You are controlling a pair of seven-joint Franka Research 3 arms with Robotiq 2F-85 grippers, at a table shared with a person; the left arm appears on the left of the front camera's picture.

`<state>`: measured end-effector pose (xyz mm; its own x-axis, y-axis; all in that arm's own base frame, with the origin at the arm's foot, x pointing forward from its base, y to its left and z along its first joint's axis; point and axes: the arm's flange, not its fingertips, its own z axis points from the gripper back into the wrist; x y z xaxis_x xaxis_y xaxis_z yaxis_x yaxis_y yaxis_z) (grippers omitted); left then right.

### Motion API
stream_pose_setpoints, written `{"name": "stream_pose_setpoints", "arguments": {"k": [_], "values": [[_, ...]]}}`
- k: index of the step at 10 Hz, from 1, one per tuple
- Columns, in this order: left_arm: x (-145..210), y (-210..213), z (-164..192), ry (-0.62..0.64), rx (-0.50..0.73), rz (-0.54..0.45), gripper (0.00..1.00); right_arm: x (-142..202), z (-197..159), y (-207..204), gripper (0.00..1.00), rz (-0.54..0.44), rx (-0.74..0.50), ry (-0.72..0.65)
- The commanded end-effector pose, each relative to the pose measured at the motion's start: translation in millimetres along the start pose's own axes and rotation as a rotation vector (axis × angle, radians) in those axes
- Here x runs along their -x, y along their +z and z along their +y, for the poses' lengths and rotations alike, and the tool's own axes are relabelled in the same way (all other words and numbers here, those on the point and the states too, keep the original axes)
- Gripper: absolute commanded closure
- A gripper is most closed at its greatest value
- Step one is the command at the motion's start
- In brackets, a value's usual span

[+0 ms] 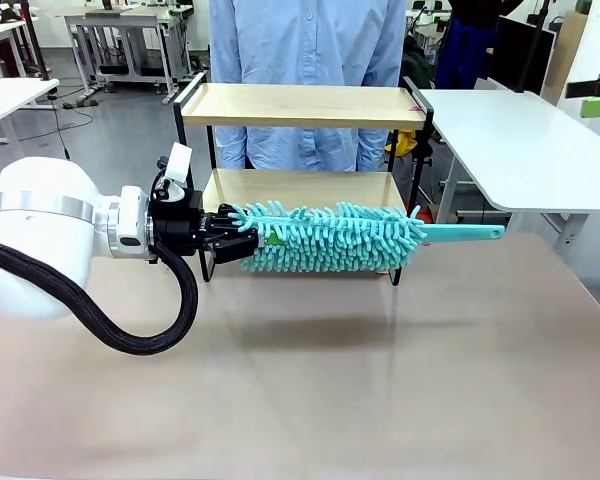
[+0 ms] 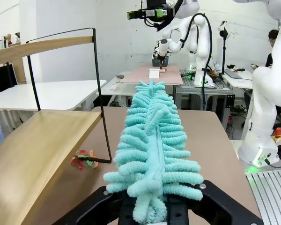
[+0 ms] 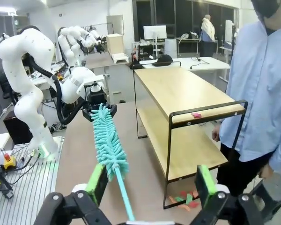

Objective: Clean the shelf.
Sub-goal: Hand the Duster back to the human.

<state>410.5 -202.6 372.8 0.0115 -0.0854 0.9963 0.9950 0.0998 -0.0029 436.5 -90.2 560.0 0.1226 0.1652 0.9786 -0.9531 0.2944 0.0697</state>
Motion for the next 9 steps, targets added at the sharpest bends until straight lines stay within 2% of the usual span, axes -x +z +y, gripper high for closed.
{"name": "stream_pose_setpoints", "arguments": {"k": [1,2,5,8,9], "values": [[-15,5,-3,0.001,-0.013,0.003,0.83,-5,1,2,0.00,0.015,0.007,-0.006],[-35,14,-7,0.010,-0.013,-0.019,0.83,-5,1,2,0.00,0.015,0.007,-0.006],[-125,66,-15,-0.037,-0.130,-0.045,0.83,-5,1,2,0.00,0.015,0.007,-0.006],[-195,124,-19,0.056,-0.227,-0.149,0.83,-5,1,2,0.00,0.015,0.007,-0.006],[-209,148,-20,0.064,-0.339,-0.183,0.83,-5,1,2,0.00,0.015,0.007,-0.006]]}}
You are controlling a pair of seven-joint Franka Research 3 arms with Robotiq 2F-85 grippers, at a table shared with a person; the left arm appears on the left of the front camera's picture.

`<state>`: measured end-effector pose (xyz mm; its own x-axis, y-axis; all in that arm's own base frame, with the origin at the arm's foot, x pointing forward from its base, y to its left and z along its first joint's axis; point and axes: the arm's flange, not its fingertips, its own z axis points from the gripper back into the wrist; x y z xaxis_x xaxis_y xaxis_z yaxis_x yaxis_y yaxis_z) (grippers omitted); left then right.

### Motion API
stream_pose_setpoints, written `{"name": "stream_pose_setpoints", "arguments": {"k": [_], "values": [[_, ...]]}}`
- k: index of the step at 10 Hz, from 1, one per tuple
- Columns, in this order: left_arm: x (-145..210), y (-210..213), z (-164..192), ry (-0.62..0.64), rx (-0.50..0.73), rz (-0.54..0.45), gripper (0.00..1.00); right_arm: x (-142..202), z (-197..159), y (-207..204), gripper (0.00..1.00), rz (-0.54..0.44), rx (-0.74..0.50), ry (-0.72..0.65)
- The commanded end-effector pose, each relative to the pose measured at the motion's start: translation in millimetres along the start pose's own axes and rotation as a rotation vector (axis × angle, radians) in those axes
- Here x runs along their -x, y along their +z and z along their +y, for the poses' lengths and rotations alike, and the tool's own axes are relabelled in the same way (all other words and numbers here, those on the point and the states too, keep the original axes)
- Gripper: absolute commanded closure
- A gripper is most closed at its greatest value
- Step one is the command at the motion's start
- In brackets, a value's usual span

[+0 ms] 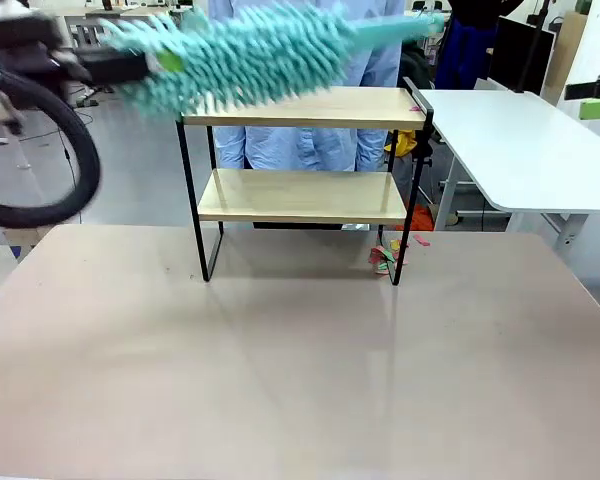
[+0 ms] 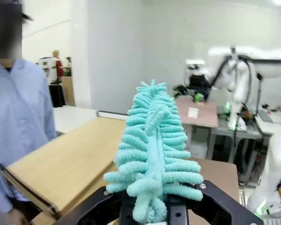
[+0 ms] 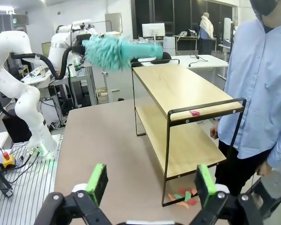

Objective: Clean the shelf.
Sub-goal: Hand the Duster back to the human.

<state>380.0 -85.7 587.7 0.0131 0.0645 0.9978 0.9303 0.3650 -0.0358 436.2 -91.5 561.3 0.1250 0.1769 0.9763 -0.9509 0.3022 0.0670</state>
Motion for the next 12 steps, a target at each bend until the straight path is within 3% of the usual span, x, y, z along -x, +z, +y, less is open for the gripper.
{"name": "stream_pose_setpoints", "arguments": {"k": [1,4,6,9,12], "values": [[-18,32,8,0.031,-0.218,-0.045,0.83,-4,1,1,0.00,0.003,-0.002,-0.007],[-39,102,8,0.036,-0.650,-0.090,0.83,-4,1,1,0.00,0.003,-0.002,-0.007],[-33,132,17,0.049,-0.886,-0.066,0.83,-4,1,1,0.00,0.003,-0.002,-0.007],[-4,148,38,0.089,-0.988,-0.038,0.83,-4,1,1,0.00,0.003,-0.002,-0.007],[57,151,54,0.140,-1.048,-0.005,0.83,-4,1,1,0.00,0.003,-0.002,-0.007]]}}
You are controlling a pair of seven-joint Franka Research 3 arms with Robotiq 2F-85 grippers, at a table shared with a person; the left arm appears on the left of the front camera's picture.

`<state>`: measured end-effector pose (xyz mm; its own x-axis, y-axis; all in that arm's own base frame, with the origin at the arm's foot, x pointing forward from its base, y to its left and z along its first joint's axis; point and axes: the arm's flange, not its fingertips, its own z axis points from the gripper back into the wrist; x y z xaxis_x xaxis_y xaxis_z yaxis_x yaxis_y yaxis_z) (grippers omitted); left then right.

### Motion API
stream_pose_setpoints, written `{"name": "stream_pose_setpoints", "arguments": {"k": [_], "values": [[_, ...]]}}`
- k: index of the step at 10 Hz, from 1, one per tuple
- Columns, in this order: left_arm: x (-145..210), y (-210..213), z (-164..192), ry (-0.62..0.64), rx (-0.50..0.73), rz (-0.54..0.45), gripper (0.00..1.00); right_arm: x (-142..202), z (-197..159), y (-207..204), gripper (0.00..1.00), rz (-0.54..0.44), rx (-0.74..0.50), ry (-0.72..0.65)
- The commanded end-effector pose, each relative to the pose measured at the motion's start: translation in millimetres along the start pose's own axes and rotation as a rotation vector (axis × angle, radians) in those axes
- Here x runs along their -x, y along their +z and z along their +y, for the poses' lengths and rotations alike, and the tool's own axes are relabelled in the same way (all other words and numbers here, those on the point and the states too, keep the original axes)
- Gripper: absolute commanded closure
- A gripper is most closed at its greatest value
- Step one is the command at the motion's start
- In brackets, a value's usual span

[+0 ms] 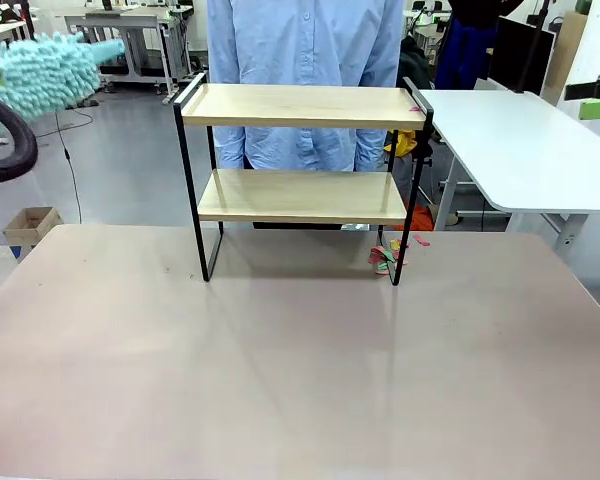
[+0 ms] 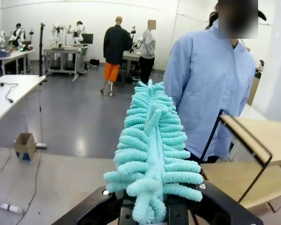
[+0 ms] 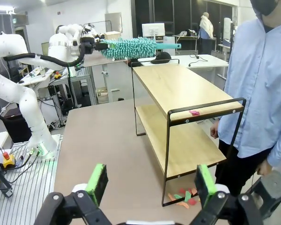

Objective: Clean the shelf.
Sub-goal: Hand the Duster back to the human.

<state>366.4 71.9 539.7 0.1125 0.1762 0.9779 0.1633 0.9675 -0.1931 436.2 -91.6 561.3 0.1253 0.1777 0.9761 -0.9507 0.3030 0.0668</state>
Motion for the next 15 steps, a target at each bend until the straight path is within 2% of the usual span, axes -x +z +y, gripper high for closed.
{"name": "stream_pose_setpoints", "arguments": {"k": [1,4,7,8,9,15], "values": [[42,-10,10,0.020,-0.024,-0.012,0.83,-4,1,1,0.00,0.002,-0.003,-0.007],[107,2,14,0.066,-0.024,0.024,0.83,-4,1,1,0.00,0.002,-0.003,-0.007],[139,1,11,0.055,-0.042,0.066,0.83,-4,1,1,0.00,0.002,-0.003,-0.007],[141,1,9,0.074,-0.031,0.056,0.83,-4,1,1,0.00,0.002,-0.003,-0.007],[109,-30,18,0.080,-0.027,0.093,0.83,-4,1,1,0.00,0.002,-0.003,-0.007],[109,-30,18,0.080,-0.027,0.093,0.83,-4,1,1,0.00,0.002,-0.003,-0.007]]}}
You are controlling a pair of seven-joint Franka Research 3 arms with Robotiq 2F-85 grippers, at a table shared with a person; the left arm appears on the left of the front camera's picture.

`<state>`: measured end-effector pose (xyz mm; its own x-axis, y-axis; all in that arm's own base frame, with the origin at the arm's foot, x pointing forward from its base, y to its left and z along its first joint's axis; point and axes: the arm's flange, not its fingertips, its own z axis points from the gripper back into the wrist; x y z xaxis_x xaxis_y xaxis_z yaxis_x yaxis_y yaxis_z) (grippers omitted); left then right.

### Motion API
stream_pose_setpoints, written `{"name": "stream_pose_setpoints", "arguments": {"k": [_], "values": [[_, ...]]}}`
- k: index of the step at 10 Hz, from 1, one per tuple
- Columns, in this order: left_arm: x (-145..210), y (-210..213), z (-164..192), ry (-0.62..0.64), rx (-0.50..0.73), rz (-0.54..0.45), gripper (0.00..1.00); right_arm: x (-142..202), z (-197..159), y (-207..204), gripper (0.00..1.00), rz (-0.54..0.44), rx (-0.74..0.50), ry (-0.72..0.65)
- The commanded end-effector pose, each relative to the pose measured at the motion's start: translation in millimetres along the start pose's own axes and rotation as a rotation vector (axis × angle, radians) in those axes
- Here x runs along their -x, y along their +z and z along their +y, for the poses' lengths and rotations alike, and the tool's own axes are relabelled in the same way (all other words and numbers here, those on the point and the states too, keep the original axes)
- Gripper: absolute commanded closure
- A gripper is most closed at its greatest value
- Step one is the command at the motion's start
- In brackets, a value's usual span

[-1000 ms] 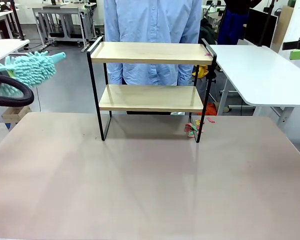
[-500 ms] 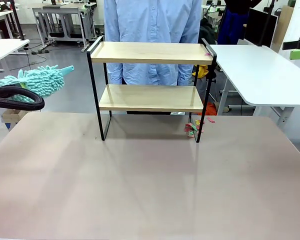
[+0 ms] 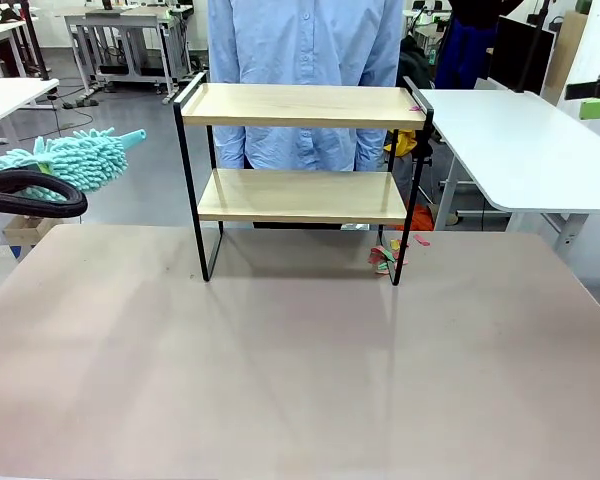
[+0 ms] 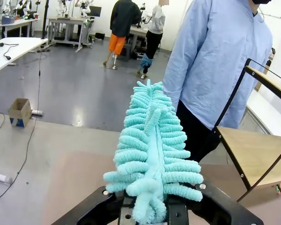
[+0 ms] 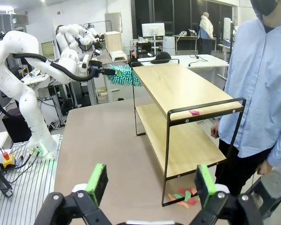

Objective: Clean the shelf.
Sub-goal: Hand the Duster back to the human.

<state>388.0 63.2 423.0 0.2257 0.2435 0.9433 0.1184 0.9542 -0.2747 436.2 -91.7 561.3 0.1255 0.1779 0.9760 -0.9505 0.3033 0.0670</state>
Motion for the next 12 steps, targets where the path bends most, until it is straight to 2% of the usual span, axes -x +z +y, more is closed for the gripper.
{"name": "stream_pose_setpoints", "arguments": {"k": [1,12], "values": [[-4.3,2.4,0.3,-0.009,0.003,-0.010,0.83,-4.2,0.8,0.6,0.00,0.001,-0.003,-0.007],[-4.3,2.4,0.3,-0.009,0.003,-0.010,0.83,-4.2,0.8,0.6,0.00,0.001,-0.003,-0.007]]}}
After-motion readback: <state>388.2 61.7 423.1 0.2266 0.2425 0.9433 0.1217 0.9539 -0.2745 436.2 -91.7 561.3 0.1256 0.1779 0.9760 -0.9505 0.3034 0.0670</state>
